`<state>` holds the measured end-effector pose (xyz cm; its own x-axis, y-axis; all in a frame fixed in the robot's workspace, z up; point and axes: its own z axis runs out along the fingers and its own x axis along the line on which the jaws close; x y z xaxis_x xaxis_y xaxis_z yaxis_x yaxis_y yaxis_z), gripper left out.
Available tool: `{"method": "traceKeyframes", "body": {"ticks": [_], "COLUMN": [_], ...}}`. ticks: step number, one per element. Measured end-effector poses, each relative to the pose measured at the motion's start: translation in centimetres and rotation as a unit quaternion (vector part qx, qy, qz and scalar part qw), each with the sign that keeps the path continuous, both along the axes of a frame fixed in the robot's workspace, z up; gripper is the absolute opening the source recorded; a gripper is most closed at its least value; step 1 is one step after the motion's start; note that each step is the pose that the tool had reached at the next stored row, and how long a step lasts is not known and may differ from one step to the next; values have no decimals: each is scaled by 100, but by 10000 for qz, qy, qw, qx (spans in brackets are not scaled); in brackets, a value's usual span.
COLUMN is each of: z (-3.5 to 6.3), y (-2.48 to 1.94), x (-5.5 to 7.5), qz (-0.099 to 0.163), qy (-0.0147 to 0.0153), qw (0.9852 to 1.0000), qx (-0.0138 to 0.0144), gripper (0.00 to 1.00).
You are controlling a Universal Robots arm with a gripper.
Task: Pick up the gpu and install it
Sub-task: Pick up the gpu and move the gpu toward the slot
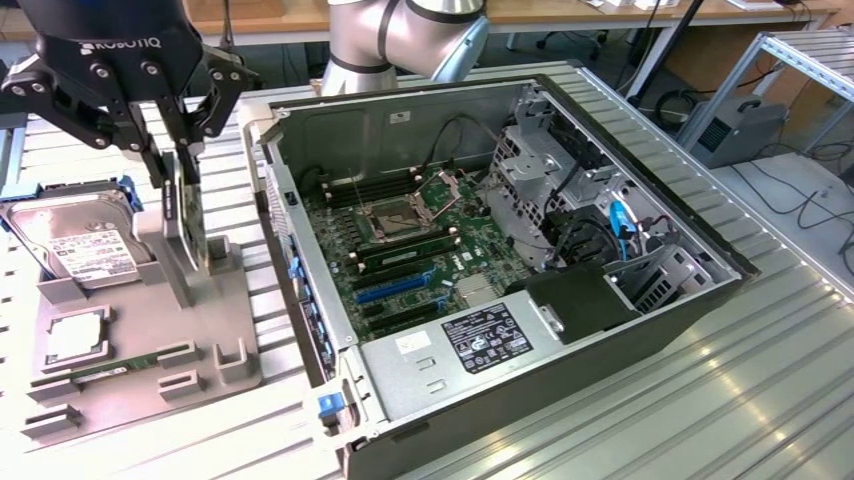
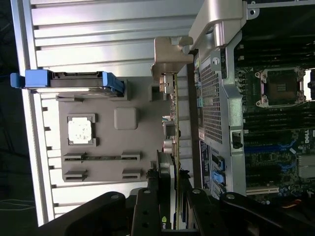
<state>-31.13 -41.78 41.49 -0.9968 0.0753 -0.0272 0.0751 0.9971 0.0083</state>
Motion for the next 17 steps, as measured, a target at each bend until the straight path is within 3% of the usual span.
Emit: {"method": "traceKeyframes", "body": {"ticks": [8, 12, 17], "z": [82, 81, 82], "y": [0, 0, 0], "x": [0, 221, 303], "qz": [0, 0, 0], "qy": [0, 0, 0], "qw": [10000, 10000, 10000], "qx": [0, 0, 0], "gripper": [27, 27, 27]}}
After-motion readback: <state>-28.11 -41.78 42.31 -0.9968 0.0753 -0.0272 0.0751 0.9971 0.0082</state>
